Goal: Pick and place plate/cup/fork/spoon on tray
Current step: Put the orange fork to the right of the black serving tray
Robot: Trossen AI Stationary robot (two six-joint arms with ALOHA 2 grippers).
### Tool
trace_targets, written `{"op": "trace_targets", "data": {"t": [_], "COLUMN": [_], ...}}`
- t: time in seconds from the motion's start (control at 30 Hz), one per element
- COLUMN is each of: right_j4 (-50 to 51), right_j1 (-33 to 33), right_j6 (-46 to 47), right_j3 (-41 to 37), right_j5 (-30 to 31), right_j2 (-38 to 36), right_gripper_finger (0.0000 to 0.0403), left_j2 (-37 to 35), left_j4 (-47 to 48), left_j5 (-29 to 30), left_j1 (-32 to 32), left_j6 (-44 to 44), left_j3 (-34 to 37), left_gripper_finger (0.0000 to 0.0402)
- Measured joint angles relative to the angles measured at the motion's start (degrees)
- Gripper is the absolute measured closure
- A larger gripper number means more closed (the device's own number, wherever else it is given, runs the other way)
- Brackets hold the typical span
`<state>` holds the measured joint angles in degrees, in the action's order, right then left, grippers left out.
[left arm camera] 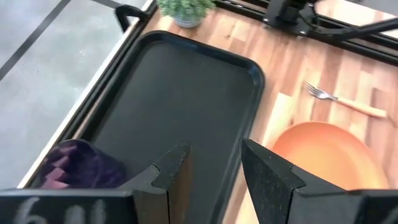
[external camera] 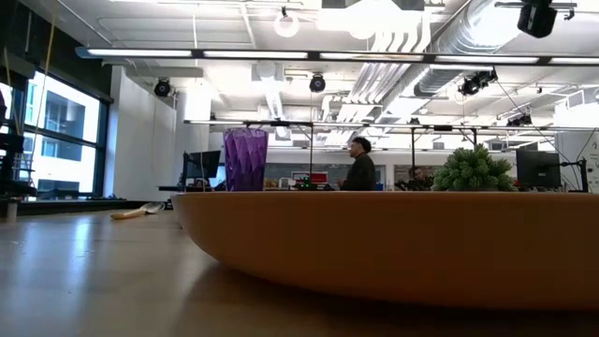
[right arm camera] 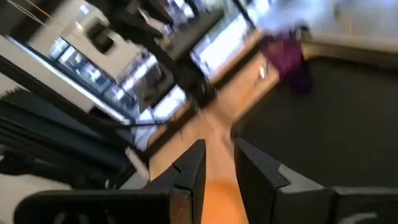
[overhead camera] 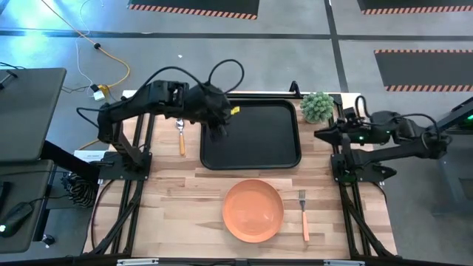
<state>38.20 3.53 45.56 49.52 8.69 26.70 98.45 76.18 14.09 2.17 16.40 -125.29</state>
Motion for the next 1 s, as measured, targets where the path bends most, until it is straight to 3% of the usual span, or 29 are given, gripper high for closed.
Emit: {"op": "trace_targets", "data": {"t": [0.3,0.67,1.0], "right_j4": [11.6,13.0,14.3], "right_j1": [0.7,10.7,19.1], "right_j6": [11.1,28.5,46.6], "right_j3": [3.6,2.9,2.9], "right_j5": [-6.8,-5.8,-4.5], "right_j2": [11.5,21.3,29.9], "right_gripper_finger": [0.0327,0.0327,0.0327], "left_j2": [-0.3,-11.9,-25.4], "left_j4": [-2.0,-12.7,-30.5], "left_j5": [0.1,-0.7,-2.1], "left_j1": [-3.3,-2.9,-2.9], "left_j6": [0.0,0.2,-2.2], "left_j3": [2.4,25.2,44.7], "left_gripper_finger": [0.0271,0.0271,0.0271]}}
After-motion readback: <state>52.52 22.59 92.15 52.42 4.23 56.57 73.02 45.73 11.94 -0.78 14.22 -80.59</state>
